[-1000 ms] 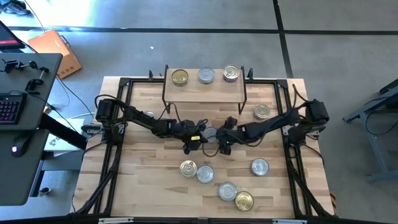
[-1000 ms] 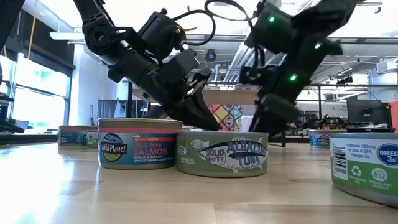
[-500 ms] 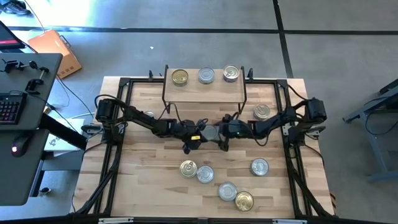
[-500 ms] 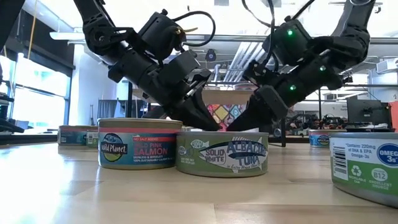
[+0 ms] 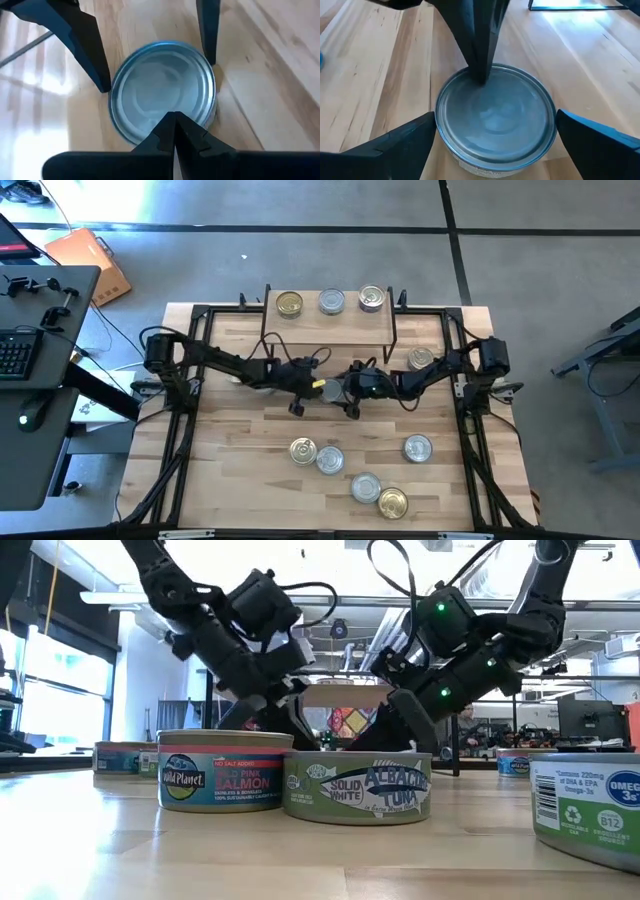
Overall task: Stack canned seafood by type on shelf
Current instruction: Put the top right light green tuna can on the shelf aligned with the other light green can
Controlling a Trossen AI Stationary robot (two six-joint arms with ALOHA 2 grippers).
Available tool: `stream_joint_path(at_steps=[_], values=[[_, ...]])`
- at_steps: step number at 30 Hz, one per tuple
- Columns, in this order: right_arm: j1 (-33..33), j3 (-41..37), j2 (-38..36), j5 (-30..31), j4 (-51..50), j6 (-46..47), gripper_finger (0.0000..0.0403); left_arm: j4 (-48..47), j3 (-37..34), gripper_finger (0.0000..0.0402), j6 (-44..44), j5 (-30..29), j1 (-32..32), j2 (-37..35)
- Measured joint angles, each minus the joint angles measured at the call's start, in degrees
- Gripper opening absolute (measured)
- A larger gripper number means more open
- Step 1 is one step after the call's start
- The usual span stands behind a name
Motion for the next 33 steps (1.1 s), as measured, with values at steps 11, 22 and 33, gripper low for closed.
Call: stream_joint_path(at_steps=[11,22,33], values=[[0.00,0.53,-0.81,-1.17,-1.30,1.09,0.0399,4.63,0.06,0.0000,-0.62,1.59,0.38,2.39],[0.06,0.28,-11.46,-1.94,-12.89,2.88,0.0398,5.02,-0.22,0.0000,-4.28,0.18,-1.93,-2.55],[-0.40,0.32,-3.44,-1.73,-9.66,2.87,0.0398,-9.74,-1.27,0.0000,-15.92,-1.67,-1.39,-6.26]])
